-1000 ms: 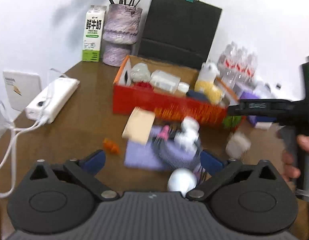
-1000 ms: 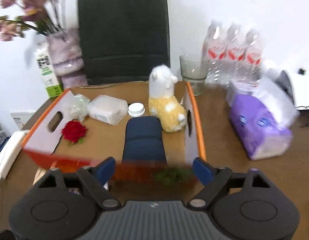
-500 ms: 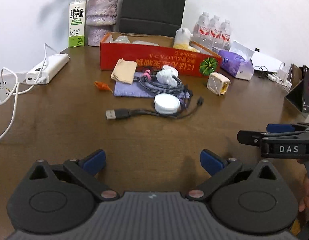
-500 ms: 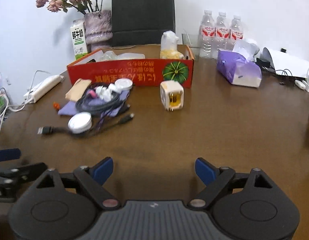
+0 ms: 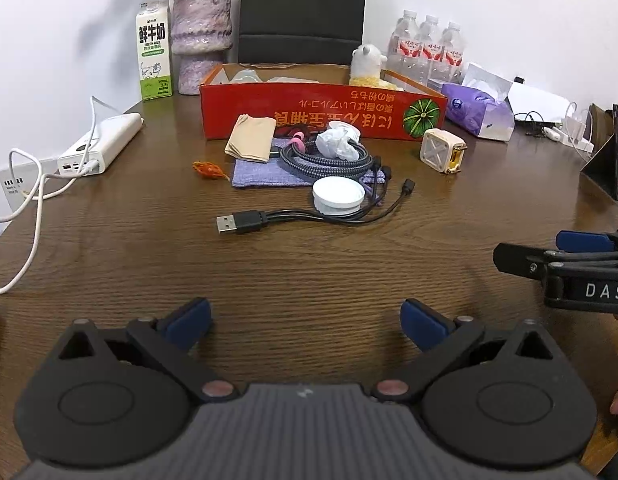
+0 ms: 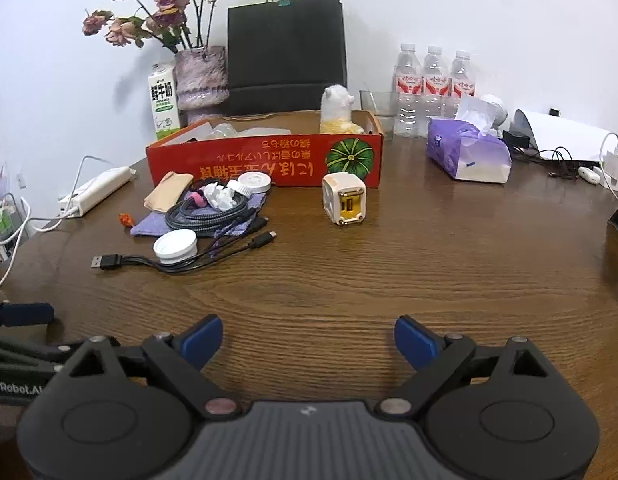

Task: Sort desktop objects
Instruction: 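Grasp the white lid with the left tool while the right tool grasps the white-yellow cube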

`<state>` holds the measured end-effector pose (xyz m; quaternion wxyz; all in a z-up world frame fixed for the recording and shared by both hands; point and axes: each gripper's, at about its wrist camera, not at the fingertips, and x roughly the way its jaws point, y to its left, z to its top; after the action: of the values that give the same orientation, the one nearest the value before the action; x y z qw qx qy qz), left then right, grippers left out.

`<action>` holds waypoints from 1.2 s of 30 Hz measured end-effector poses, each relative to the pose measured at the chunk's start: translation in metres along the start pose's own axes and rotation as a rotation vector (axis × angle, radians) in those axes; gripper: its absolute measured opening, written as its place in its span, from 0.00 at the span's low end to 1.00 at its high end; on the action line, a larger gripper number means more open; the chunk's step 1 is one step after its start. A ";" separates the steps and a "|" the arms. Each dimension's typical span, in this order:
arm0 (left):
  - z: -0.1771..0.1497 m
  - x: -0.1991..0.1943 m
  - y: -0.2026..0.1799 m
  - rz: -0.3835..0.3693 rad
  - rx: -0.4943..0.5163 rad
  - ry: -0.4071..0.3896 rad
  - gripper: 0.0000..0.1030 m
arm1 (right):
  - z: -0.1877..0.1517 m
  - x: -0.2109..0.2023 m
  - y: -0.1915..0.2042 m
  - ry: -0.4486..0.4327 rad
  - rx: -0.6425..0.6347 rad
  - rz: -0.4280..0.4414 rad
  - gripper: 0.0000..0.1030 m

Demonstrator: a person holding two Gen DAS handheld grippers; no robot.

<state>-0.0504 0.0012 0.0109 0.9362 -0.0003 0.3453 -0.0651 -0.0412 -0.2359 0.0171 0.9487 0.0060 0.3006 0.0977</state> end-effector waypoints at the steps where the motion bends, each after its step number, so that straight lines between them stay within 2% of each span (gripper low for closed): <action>1: 0.001 0.000 0.001 -0.006 -0.004 -0.001 1.00 | 0.000 0.000 0.000 -0.003 0.000 -0.001 0.90; 5: 0.015 0.001 0.005 -0.052 -0.029 -0.032 1.00 | 0.002 0.004 -0.001 0.007 -0.011 0.012 0.90; 9: 0.046 0.018 -0.002 -0.066 -0.007 -0.067 0.96 | 0.017 0.012 -0.009 0.005 0.019 0.038 0.88; 12: 0.065 0.041 -0.008 -0.080 -0.009 -0.059 0.84 | 0.040 0.025 -0.013 -0.032 0.000 0.010 0.87; 13: 0.070 0.049 -0.009 -0.088 -0.010 -0.049 0.78 | 0.048 0.031 -0.015 -0.039 -0.009 -0.003 0.83; 15: 0.079 0.065 -0.011 -0.101 -0.006 -0.030 0.71 | 0.064 0.046 -0.021 -0.034 -0.015 -0.023 0.66; 16: 0.081 0.072 -0.012 -0.097 -0.003 -0.020 0.69 | 0.071 0.055 -0.023 -0.024 -0.018 -0.026 0.54; 17: 0.083 0.078 -0.012 -0.091 0.003 -0.011 0.67 | 0.078 0.065 -0.026 -0.013 -0.020 -0.027 0.51; 19: 0.082 0.086 -0.011 -0.082 0.007 0.003 0.48 | 0.089 0.082 -0.030 0.001 -0.017 -0.026 0.50; 20: 0.080 0.089 -0.009 -0.096 0.006 0.015 0.47 | 0.093 0.091 -0.032 0.002 -0.013 -0.025 0.50; 21: 0.078 0.088 -0.008 -0.095 0.013 0.001 0.40 | 0.096 0.099 -0.034 0.004 -0.010 -0.026 0.50; 25: 0.079 0.086 -0.006 -0.082 0.018 -0.003 0.40 | 0.104 0.134 -0.036 0.047 -0.015 -0.026 0.48; 26: 0.079 0.083 -0.006 -0.081 0.018 -0.016 0.39 | 0.103 0.142 -0.035 0.076 -0.013 -0.025 0.34; 27: 0.079 0.079 -0.006 -0.082 0.017 -0.031 0.39 | 0.102 0.146 -0.035 0.089 -0.009 -0.020 0.32; 32: 0.083 0.052 0.000 -0.086 -0.033 -0.076 0.39 | 0.092 0.137 -0.034 0.070 0.045 -0.009 0.30; 36: 0.077 0.026 0.000 -0.057 -0.042 -0.092 0.39 | 0.078 0.104 -0.031 0.045 0.079 -0.015 0.30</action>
<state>0.0191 -0.0058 0.0527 0.9486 -0.0330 0.3031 -0.0845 0.0921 -0.2430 0.0193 0.9415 0.0392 0.3254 0.0785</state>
